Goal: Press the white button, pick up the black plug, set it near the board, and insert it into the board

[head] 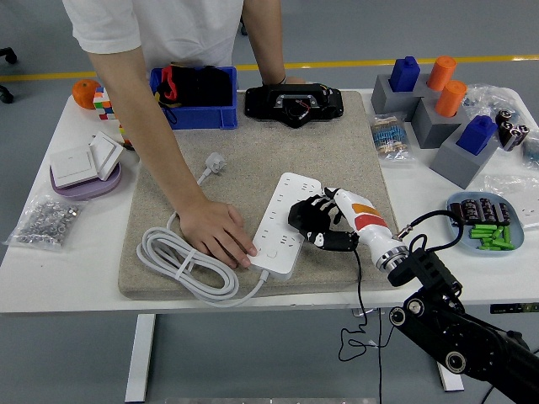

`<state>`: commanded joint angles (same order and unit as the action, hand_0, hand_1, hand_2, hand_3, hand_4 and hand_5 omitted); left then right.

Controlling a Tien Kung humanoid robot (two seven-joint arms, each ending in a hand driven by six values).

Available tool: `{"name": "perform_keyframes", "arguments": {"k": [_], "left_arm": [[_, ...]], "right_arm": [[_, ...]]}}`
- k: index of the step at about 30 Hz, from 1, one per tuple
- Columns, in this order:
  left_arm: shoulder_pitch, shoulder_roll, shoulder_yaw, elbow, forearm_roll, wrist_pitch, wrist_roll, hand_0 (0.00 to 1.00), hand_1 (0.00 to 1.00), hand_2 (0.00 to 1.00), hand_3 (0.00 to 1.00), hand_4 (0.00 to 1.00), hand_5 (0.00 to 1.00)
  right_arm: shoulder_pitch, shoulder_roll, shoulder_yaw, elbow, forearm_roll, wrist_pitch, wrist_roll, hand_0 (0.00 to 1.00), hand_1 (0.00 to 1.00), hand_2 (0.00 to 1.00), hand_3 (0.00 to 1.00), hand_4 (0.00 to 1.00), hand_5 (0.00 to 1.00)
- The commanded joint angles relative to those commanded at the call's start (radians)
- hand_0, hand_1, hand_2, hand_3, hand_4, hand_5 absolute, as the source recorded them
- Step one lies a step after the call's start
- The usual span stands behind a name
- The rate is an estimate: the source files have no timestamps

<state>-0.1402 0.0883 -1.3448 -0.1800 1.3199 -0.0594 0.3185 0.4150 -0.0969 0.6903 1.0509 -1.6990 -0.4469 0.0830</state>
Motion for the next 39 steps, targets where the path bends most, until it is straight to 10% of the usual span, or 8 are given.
{"name": "perform_keyframes", "arguments": {"k": [39], "left_arm": [[0.002,-0.002,-0.002,0.0,-0.001,0.0,0.0,0.708,0.666,0.584,0.683,0.666,0.272]], "right_arm": [[-0.002,0.004,-0.005,-0.005,0.034,0.01,0.032,0.49,0.59,0.595,0.606,0.936,0.076]]}}
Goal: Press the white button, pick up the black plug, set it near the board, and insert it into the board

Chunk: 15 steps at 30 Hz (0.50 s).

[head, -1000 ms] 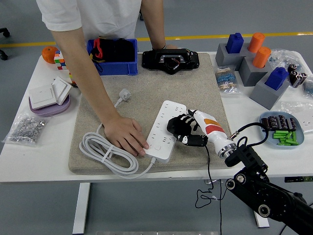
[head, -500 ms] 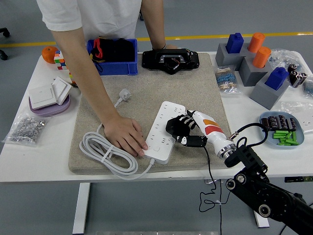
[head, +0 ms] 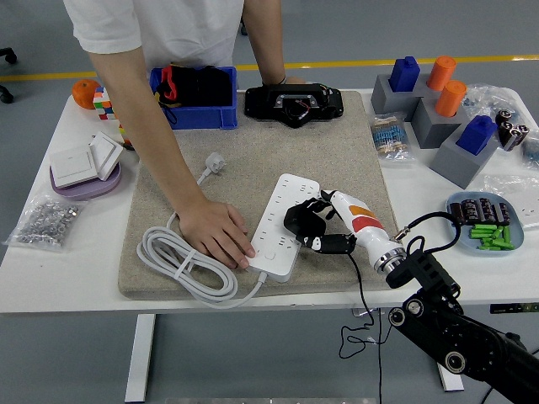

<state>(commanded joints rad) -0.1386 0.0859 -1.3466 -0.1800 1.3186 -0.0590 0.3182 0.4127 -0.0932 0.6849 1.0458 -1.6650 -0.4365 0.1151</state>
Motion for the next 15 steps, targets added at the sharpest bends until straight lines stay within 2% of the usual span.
{"name": "perform_keyframes", "arguments": {"k": [15], "left_arm": [[-0.001,0.0,0.0,0.0,0.001,0.0,0.0,0.708,0.667,0.584,0.683,0.665,0.272]], "right_arm": [[0.005,0.005,0.002,-0.017,0.001,-0.033,0.009,0.476,0.565,0.574,0.591,0.889,0.051]]}}
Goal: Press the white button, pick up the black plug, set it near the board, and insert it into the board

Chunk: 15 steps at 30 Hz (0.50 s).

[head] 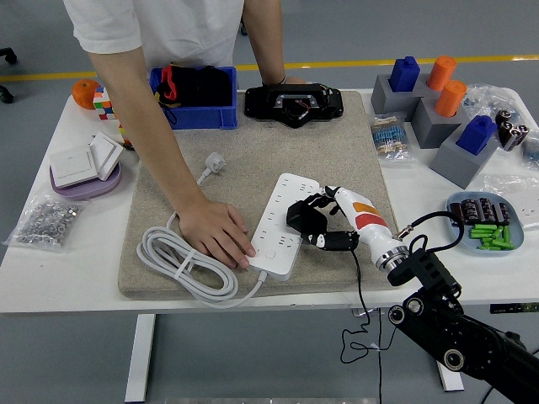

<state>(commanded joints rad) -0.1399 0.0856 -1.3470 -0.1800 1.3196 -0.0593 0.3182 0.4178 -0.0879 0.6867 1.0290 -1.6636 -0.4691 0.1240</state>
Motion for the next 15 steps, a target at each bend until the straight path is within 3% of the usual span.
{"name": "perform_keyframes", "arguments": {"k": [15], "left_arm": [[-0.001,0.0,0.006,0.0,-0.003,-0.001,0.0,0.708,0.666,0.584,0.682,0.666,0.273]], "right_arm": [[0.004,0.006,-0.016,-0.009,0.02,-0.024,0.025,0.46,0.526,0.54,0.587,0.868,0.038]]}}
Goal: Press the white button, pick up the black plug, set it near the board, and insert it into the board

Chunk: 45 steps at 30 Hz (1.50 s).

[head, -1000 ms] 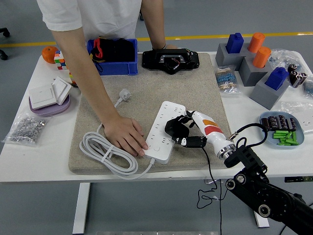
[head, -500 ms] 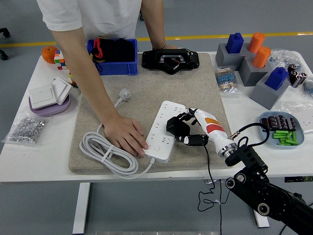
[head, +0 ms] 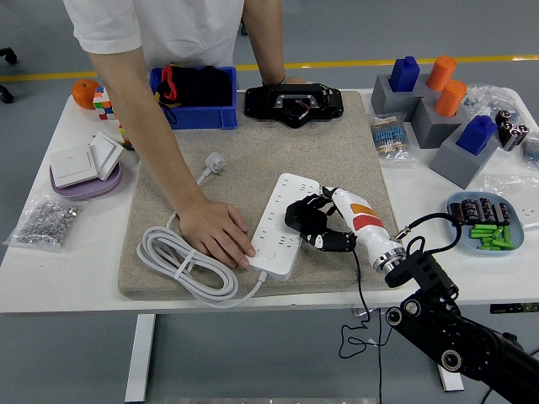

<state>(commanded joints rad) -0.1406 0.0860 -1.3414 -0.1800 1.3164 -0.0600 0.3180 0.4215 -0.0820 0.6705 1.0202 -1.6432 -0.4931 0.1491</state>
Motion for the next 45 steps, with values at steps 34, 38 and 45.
{"name": "perform_keyframes", "arguments": {"k": [34,38,45], "left_arm": [[0.004,0.002,-0.001,0.0,0.003,0.0,0.003,0.708,0.666,0.584,0.683,0.665,0.272],[0.004,0.001,0.0,0.0,0.003,0.0,0.003,0.708,0.667,0.584,0.682,0.665,0.272],[0.005,0.0,-0.001,0.0,0.004,0.0,0.002,0.708,0.666,0.584,0.683,0.666,0.272]], "right_arm": [[-0.001,0.0,-0.019,-0.016,0.028,0.006,0.004,0.543,0.572,0.566,0.596,0.849,0.009],[-0.001,0.001,-0.017,-0.016,0.031,0.007,0.007,0.581,0.6,0.577,0.6,0.866,0.022],[-0.002,0.0,-0.017,-0.017,0.051,0.01,0.018,0.663,0.696,0.663,0.625,0.914,0.065]]}}
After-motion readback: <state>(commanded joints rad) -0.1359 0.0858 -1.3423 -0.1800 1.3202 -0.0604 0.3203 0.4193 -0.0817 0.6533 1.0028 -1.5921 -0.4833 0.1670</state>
